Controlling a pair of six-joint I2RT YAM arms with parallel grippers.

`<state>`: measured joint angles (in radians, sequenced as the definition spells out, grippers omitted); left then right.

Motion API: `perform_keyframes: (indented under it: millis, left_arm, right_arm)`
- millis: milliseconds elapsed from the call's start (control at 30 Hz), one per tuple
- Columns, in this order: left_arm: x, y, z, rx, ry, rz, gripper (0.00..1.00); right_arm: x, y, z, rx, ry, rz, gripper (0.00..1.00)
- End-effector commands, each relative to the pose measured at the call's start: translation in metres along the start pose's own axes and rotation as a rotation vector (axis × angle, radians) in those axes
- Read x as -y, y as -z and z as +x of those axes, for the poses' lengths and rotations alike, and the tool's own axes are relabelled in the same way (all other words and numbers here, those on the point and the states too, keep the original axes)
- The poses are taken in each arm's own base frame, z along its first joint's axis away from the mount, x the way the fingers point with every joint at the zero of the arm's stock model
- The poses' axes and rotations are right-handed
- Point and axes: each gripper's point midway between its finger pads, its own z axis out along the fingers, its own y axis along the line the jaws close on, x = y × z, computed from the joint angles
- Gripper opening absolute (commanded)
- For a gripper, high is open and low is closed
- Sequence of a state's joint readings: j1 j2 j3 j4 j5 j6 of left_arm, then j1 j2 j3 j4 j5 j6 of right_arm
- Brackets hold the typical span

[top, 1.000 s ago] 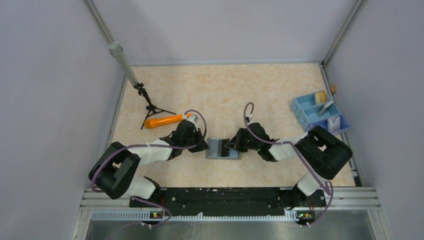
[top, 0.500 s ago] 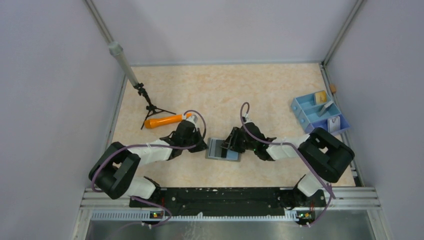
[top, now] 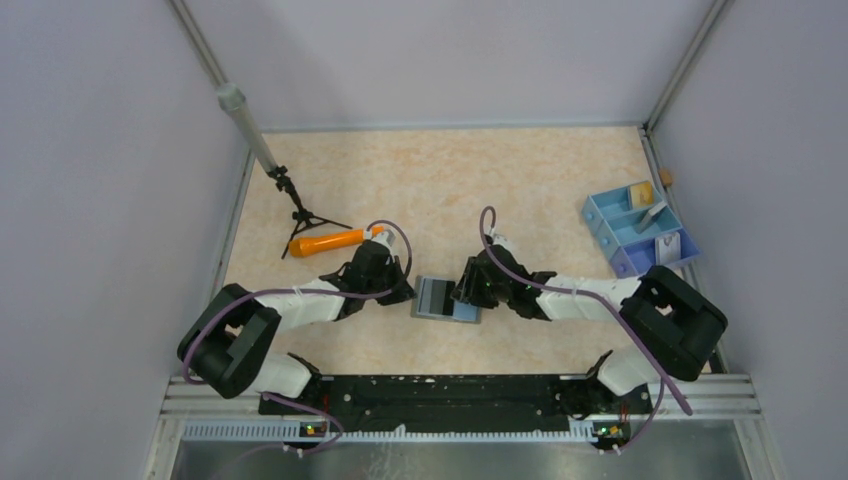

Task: Put the credit cards into the card holder
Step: Insert the credit card into the card holder.

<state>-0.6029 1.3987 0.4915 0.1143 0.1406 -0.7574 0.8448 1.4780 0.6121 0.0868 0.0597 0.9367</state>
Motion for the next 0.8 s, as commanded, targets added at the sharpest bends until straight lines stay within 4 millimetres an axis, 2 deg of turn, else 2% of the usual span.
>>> perform_keyframes:
  millis: [0, 233, 400, 567, 667, 767]
  left_arm:
    - [-0.022, 0.000, 0.019, -0.049, 0.005, -0.075, 0.00]
    - [-0.022, 0.000, 0.018, -0.049, 0.004, -0.073, 0.00]
    - [-0.021, 0.001, 0.019, -0.050, 0.006, -0.069, 0.00]
    - [-0.019, 0.003, 0.017, -0.042, 0.007, -0.063, 0.00]
    - [-0.017, 0.004, 0.016, -0.035, 0.013, -0.056, 0.00]
    - [-0.016, 0.006, 0.014, -0.030, 0.015, -0.053, 0.02]
  right_arm:
    - [-0.021, -0.002, 0.006, -0.027, 0.011, -0.050, 0.38]
    - [-0.039, -0.013, 0.017, -0.067, 0.017, -0.084, 0.33]
    - [-0.061, -0.017, 0.013, -0.059, 0.031, -0.113, 0.33]
    - [-0.074, -0.023, 0.011, -0.056, 0.064, -0.081, 0.34]
    - [-0.077, -0.025, 0.011, -0.054, 0.069, -0.067, 0.35]
    - [-0.068, -0.022, 0.006, -0.035, 0.083, -0.012, 0.37]
